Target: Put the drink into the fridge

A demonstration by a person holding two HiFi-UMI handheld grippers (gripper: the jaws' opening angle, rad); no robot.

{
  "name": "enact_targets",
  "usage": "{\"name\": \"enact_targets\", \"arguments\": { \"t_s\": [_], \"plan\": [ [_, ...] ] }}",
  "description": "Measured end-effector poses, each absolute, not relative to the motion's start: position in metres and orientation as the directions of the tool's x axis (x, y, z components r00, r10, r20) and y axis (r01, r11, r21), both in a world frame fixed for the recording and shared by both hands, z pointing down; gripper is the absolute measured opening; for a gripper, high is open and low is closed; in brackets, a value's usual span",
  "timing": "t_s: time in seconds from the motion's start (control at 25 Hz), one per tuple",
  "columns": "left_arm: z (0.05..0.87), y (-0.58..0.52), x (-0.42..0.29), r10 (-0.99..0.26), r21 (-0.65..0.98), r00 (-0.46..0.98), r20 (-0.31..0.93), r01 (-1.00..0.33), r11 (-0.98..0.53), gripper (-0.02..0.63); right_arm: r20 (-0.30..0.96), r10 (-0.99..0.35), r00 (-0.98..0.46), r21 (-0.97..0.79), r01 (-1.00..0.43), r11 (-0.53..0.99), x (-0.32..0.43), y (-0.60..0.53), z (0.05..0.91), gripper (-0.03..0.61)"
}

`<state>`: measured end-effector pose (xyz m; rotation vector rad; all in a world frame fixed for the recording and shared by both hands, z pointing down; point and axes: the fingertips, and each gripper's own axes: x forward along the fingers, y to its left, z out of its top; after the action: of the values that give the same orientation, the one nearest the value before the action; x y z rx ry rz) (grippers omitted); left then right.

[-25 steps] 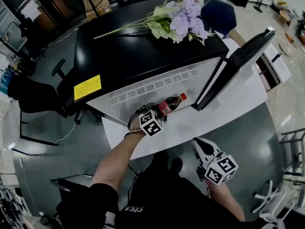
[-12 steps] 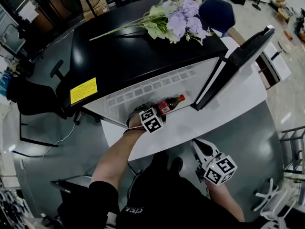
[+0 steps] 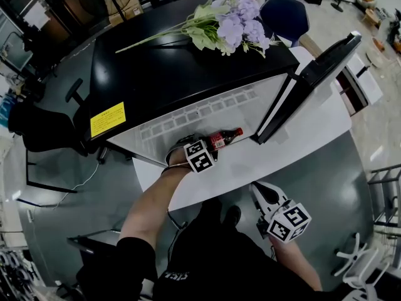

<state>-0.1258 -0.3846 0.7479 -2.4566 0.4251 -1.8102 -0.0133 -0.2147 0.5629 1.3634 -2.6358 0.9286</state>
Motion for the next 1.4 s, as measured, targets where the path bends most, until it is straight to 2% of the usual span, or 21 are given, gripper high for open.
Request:
{"name": "enact_targets", "arguments": {
  "t_s": [0.32, 0.52, 0.6, 0.72, 0.76, 1.04, 1.24, 1.4],
  "plan": [
    [0.743, -0.385, -0.126, -0.252, -0.185, 0.301, 0.92, -0.235, -0.954, 0.285, 0.287, -0.737, -0.612, -0.497, -0.753, 0.431, -0.012, -0.212, 0.564, 0.015],
    [0.716, -0.405, -0.128, -0.344, -0.243, 0.337, 0.877, -0.306, -0.921, 0.298, 0.29, -0.735, -0.613, -0.494, -0.753, 0.434, -0.015, -0.213, 0.562, 0.015],
    [0.698, -0.419, -0.132, -0.418, -0.29, 0.349, 0.839, -0.363, -0.885, 0.284, 0.288, -0.733, -0.616, -0.492, -0.752, 0.439, -0.018, -0.213, 0.56, 0.015],
    [0.675, -0.433, -0.136, -0.518, -0.35, 0.359, 0.776, -0.438, -0.828, 0.185, 0.284, -0.729, -0.623, -0.492, -0.747, 0.447, -0.023, -0.211, 0.559, 0.014],
    [0.671, -0.434, -0.135, -0.531, -0.357, 0.365, 0.764, -0.446, -0.821, 0.175, 0.284, -0.727, -0.626, -0.491, -0.746, 0.45, -0.024, -0.211, 0.559, 0.015],
    [0.665, -0.41, -0.128, -0.521, -0.316, 0.416, 0.746, -0.467, -0.826, 0.175, 0.276, -0.722, -0.634, -0.476, -0.743, 0.47, -0.024, -0.202, 0.551, 0.015],
    [0.646, -0.382, -0.125, -0.544, -0.261, 0.466, 0.698, -0.542, -0.799, 0.166, 0.261, -0.725, -0.637, -0.464, -0.741, 0.485, -0.019, -0.19, 0.542, 0.015],
    [0.624, -0.346, -0.134, -0.572, -0.134, 0.513, 0.64, -0.659, -0.74, 0.16, 0.24, -0.728, -0.642, -0.456, -0.737, 0.499, -0.015, -0.178, 0.532, 0.015]
  ]
}}
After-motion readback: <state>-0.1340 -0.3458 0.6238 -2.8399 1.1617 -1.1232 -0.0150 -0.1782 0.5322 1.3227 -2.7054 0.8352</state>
